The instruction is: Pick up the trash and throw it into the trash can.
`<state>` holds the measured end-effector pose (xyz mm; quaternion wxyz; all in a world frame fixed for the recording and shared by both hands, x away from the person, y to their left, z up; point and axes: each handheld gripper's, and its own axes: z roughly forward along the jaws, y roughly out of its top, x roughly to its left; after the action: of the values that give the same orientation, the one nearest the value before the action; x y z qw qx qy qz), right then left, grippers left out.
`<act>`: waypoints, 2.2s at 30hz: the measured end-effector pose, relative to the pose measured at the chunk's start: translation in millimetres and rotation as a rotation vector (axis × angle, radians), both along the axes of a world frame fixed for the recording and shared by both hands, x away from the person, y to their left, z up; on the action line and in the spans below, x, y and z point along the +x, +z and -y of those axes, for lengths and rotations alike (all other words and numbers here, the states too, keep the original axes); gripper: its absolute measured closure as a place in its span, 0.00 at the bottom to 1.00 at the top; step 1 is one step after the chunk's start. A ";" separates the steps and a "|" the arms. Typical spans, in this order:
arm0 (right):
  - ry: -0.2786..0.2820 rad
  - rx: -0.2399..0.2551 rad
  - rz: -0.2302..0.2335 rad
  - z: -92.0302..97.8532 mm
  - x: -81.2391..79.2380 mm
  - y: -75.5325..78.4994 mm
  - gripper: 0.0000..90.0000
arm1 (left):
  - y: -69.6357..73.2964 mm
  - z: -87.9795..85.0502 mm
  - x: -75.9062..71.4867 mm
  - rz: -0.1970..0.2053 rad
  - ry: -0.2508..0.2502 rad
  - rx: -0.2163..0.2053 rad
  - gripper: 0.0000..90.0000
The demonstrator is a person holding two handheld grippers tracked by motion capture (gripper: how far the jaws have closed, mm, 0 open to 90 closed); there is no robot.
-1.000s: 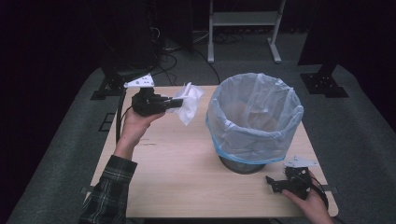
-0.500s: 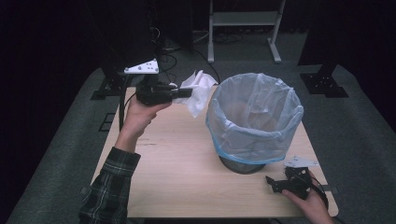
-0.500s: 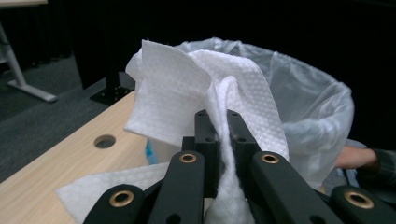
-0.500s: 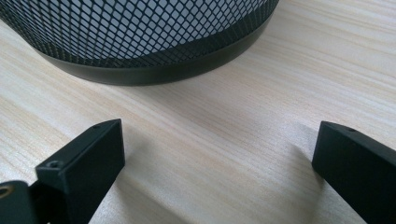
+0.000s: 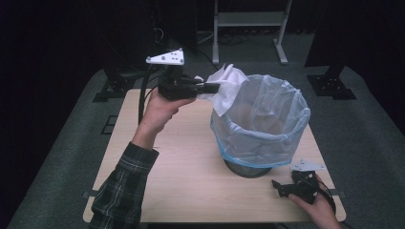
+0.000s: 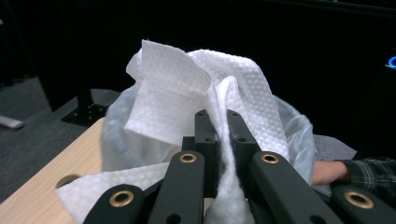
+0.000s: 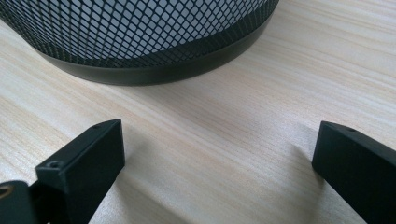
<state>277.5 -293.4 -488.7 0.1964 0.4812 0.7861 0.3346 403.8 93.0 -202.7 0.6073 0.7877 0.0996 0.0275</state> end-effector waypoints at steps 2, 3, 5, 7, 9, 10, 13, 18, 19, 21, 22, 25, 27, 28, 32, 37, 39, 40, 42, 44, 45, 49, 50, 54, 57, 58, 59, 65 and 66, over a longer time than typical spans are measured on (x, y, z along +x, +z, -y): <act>0.000 -0.001 0.000 0.0 0.0 0.0 0.01 | 1.2 12.2 -0.2 0.003 -0.022 0.004 0.96; 0.000 0.000 0.000 0.0 0.0 0.0 0.01 | 1.2 16.3 0.0 0.003 -0.029 0.007 0.96; 0.000 0.000 0.000 0.0 0.0 0.0 0.01 | 0.1 28.7 0.6 -0.003 -0.048 0.014 0.96; 0.000 0.000 0.000 0.0 0.0 0.0 0.01 | -0.7 34.3 1.1 -0.006 -0.057 0.018 0.96; 0.000 -0.001 0.000 0.0 0.0 0.0 0.01 | -3.3 45.5 2.0 -0.014 -0.074 0.030 0.96; 0.000 0.000 0.000 0.0 0.0 0.0 0.01 | -4.9 50.9 2.1 -0.019 -0.080 0.036 0.95; 0.000 -0.001 0.000 0.0 0.0 0.0 0.01 | -10.6 68.0 2.0 -0.025 -0.097 0.057 0.93; 0.000 0.000 0.000 0.0 0.0 0.0 0.01 | -14.5 79.9 2.0 0.001 -0.063 0.104 0.71; 0.000 -0.001 0.000 0.0 0.0 0.0 0.01 | -14.7 80.4 2.3 0.004 -0.054 0.104 0.65; 0.000 -0.001 0.000 0.0 0.0 0.0 0.01 | -14.8 80.7 2.7 0.010 -0.031 0.105 0.53; 0.000 0.000 0.000 0.0 0.0 0.0 0.01 | -14.7 80.6 2.8 0.014 -0.021 0.106 0.48; 0.000 -0.001 0.000 0.0 0.0 0.0 0.01 | -14.8 80.1 2.3 0.026 0.004 0.101 0.35; 0.000 -0.001 0.000 0.0 -0.1 0.0 0.01 | -15.3 78.8 1.7 0.027 0.011 0.100 0.27; -0.001 0.000 0.000 0.0 -0.1 0.0 0.01 | -15.6 77.8 0.9 0.028 0.023 0.104 0.22; 0.001 -0.002 0.002 0.1 0.1 0.0 0.01 | -18.5 71.5 -1.9 0.025 0.054 0.107 0.02; 0.000 -0.001 0.000 0.0 -0.1 0.1 0.01 | -26.0 51.1 -9.4 0.029 0.082 0.127 0.00; 0.000 0.000 0.000 0.0 -0.1 0.0 0.01 | -27.5 45.8 -11.5 0.027 0.086 0.127 0.00; 0.000 0.000 0.000 0.0 -0.1 0.0 0.01 | -28.7 38.6 -14.8 0.031 0.095 0.130 0.00; 0.000 -0.001 0.000 0.0 -0.1 0.0 0.01 | -29.3 31.0 -18.6 0.039 0.106 0.140 0.00; 0.000 -0.001 0.000 0.0 -0.1 0.0 0.01 | -29.2 23.0 -22.6 0.047 0.119 0.145 0.00; 0.000 -0.001 0.000 0.0 -0.1 0.0 0.01 | -29.1 19.5 -24.6 0.049 0.126 0.147 0.00; 0.000 0.000 0.000 0.0 -0.1 0.0 0.01 | -30.9 4.5 -29.1 0.056 0.157 0.156 0.00; 0.000 0.000 0.000 0.0 0.0 0.0 0.01 | -32.3 0.9 -29.7 0.052 0.166 0.160 0.00; 0.000 -0.001 0.000 0.0 -0.1 0.0 0.01 | -39.8 -14.4 -32.5 0.043 0.205 0.176 0.00; 0.000 0.000 0.000 0.0 -0.1 0.0 0.01 | -44.5 -22.0 -33.6 0.039 0.224 0.184 0.00; 0.000 -0.001 0.000 0.0 -0.1 0.0 0.01 | -48.8 -28.8 -34.8 0.037 0.240 0.189 0.00; 0.000 -0.001 0.000 0.0 -0.1 0.0 0.01 | -48.8 -28.8 -34.8 0.037 0.240 0.189 0.00; 0.000 -0.001 0.000 0.0 -0.1 0.0 0.01 | -62.0 -55.0 -44.1 0.033 0.313 0.187 0.00; 0.000 -0.001 0.000 0.0 -0.1 0.1 0.01 | -64.0 -58.1 -45.8 0.035 0.325 0.189 0.00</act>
<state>277.4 -293.4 -488.6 0.1964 0.4812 0.7862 0.3342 358.0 151.1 -266.7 0.5198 0.8142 0.2121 0.1482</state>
